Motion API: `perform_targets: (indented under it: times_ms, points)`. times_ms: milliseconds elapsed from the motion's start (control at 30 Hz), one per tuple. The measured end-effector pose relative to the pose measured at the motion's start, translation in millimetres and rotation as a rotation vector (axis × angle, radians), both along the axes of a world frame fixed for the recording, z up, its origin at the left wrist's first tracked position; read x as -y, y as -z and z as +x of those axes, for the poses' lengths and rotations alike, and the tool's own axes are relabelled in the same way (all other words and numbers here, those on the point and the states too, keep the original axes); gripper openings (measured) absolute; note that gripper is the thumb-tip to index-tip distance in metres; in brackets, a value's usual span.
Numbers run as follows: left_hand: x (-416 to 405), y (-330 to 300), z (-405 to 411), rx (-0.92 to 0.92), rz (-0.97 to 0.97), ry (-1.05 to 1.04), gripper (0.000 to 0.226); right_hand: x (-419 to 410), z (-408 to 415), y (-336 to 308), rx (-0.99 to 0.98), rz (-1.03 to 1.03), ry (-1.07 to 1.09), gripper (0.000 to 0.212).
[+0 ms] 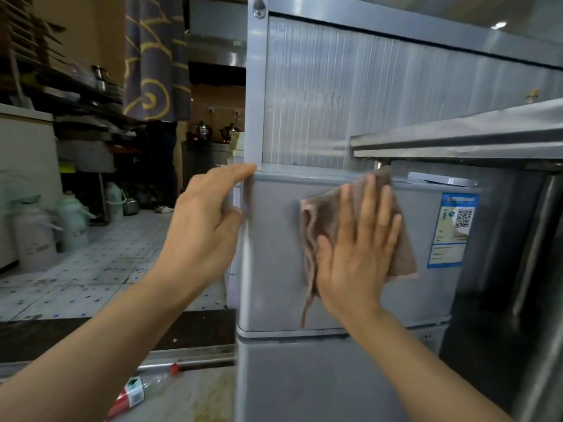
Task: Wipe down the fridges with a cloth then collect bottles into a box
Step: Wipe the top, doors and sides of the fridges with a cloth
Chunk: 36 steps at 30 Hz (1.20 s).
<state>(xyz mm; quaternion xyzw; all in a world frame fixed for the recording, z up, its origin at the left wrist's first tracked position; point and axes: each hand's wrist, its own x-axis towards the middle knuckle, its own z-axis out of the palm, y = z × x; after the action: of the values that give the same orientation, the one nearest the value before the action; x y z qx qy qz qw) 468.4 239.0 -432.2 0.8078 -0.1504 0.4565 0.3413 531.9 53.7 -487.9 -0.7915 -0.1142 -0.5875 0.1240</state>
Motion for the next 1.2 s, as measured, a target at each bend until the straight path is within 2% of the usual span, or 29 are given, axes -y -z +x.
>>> perform_targets:
  times_ms: [100,167,300,467,600,700,767,933,1033,1200]
  points:
    - [-10,-4,-6,-0.125,-0.016,0.112,0.064,-36,-9,-16,0.057,-0.236,-0.049,0.068]
    - [-19,-6,-12,-0.143,-0.059,0.189,0.066,-55,-13,-33,0.09,-0.367,-0.062,0.067]
    - [-38,1,-28,-0.104,-0.087,0.162,0.071,-66,-12,-49,0.109,-0.448,-0.04,0.055]
    - [-44,24,-40,-0.194,-0.049,0.067,0.065,-61,-12,8,0.12,-0.549,-0.101,0.037]
    - [-37,41,-42,-0.196,-0.01,0.03,0.062,-46,-14,78,0.053,-0.751,-0.083,0.053]
    - [-27,52,-44,-0.21,0.024,0.023,0.065,-25,-12,85,0.096,-0.888,-0.122,0.058]
    - [-20,57,-43,-0.209,0.015,0.038,0.065,-13,-8,63,0.152,-0.849,-0.147,0.055]
    - [5,61,-25,-0.217,-0.099,0.025,0.056,-9,3,3,0.184,-0.491,-0.116,0.058]
    - [22,68,-15,-0.154,-0.15,-0.018,0.048,2,7,7,0.191,-0.476,-0.137,0.056]
    - [36,75,0,-0.124,-0.183,-0.111,0.035,71,18,17,0.125,-0.357,-0.077,0.053]
